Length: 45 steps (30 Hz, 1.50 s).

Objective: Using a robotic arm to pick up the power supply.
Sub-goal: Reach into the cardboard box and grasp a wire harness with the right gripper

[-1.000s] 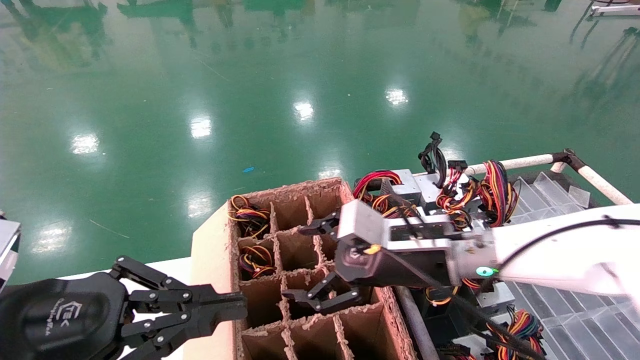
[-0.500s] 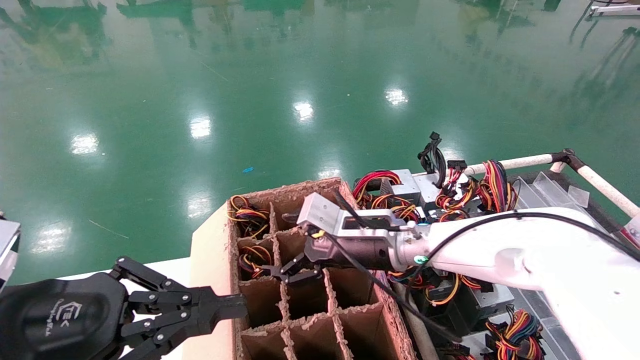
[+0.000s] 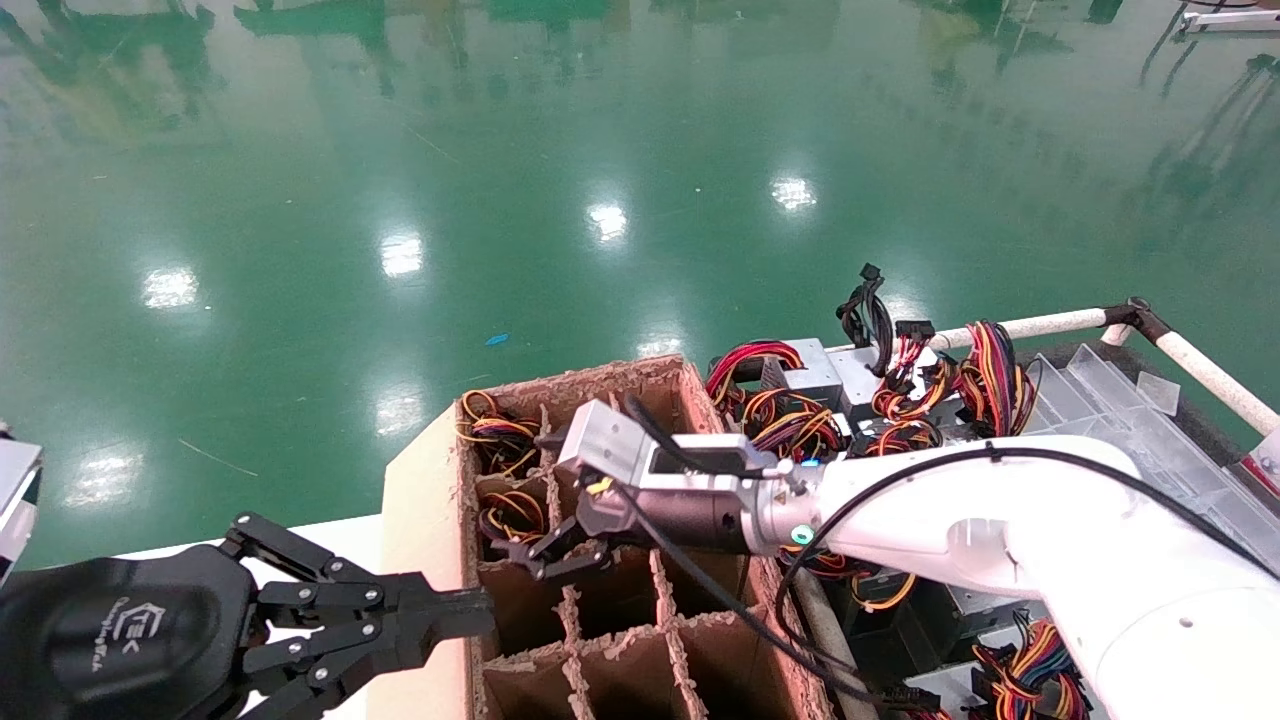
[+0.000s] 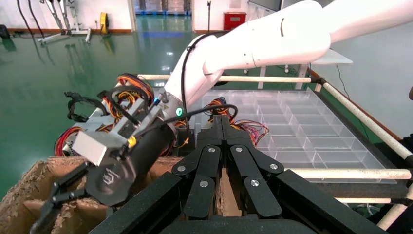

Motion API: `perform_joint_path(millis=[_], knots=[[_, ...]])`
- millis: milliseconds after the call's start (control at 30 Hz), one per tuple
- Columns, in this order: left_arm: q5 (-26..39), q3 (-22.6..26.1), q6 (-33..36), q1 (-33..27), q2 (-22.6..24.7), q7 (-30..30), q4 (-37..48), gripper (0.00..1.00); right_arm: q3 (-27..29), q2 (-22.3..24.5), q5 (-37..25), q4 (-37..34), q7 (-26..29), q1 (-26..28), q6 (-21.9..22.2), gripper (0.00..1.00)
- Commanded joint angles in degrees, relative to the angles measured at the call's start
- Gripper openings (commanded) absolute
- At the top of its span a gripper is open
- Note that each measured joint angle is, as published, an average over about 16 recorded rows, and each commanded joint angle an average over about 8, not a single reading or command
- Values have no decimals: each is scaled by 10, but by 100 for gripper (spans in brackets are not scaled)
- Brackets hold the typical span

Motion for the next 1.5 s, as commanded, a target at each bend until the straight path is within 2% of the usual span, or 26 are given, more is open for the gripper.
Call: perform_joint_path(millis=[33,100,167,733,1133,1500], knots=[[0,0,0,0,0,0,0,100,-10,0,6,10,6,-5,3,13],[0,0,0,0,0,0,0,100,-21,-1,13,18,12,-9,8,3],[0,0,0,0,0,0,0,100,-33,-1,20,26,17,-11,15,0],[0,0,0,0,0,0,0,100,-124,1,87,56,36,-15,71,0],[0,0,0,0,0,0,0,100,-167,2,134,46,33,-17,87,0],[0,0,0,0,0,0,0,100,-194,3,170,32,29,-13,85,0]])
